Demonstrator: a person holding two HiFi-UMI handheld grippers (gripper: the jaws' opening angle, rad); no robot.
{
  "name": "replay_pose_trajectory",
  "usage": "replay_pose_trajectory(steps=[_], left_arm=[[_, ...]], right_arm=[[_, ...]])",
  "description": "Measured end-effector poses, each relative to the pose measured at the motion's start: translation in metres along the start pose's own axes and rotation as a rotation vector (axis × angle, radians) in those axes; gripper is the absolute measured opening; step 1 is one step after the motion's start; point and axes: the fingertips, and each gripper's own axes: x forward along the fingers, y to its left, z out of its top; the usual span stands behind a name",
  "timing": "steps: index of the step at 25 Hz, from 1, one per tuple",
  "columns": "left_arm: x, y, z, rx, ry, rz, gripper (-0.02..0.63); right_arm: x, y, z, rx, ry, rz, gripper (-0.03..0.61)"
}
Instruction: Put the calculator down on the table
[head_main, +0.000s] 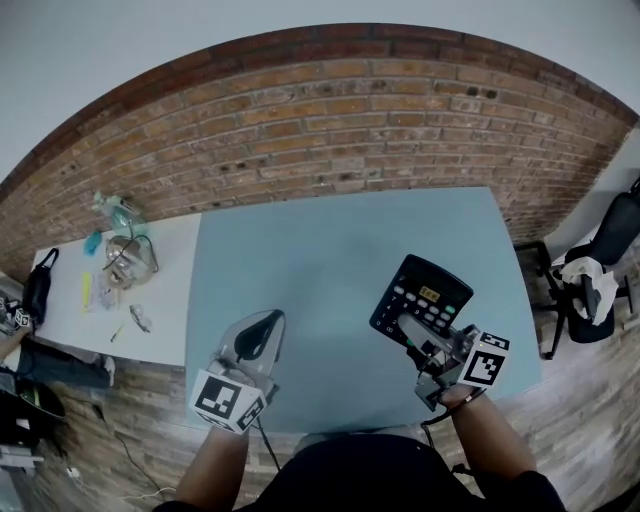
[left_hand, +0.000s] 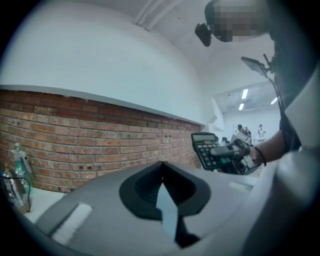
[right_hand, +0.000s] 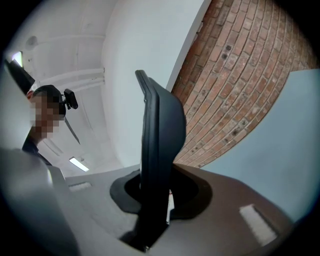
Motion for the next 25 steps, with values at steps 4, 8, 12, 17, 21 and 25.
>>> replay_pose_trajectory(steps=[4, 8, 12, 17, 21, 25], left_arm=[[0.003, 0.005, -0.012, -0.012, 0.036, 0.014, 0.003], [0.007, 0.004, -0.017, -0.007, 0.049, 0.002, 0.003], [0.01, 0.009, -0.021, -0.023, 0.048, 0.026, 0.003], [0.011, 0.009, -0.035, -0.047, 0.073, 0.043, 0.003], [0.012, 0.009, -0.044, -0.061, 0.089, 0.063, 0.003], [0.016, 0.007, -0.051, -0.063, 0.104, 0.065, 0.003]], right_arm=[[0.001, -0.013, -0.001, 0.025, -0.006, -0.011, 0.074], [0.003, -0.02, -0.005, 0.033, 0.007, -0.019, 0.074], [0.004, -0.028, -0.01, 0.056, 0.017, -0.022, 0.074], [0.001, -0.041, -0.019, 0.085, 0.034, -0.038, 0.074], [0.002, -0.053, -0.024, 0.105, 0.044, -0.048, 0.074], [0.002, -0.062, -0.025, 0.115, 0.055, -0.056, 0.074]])
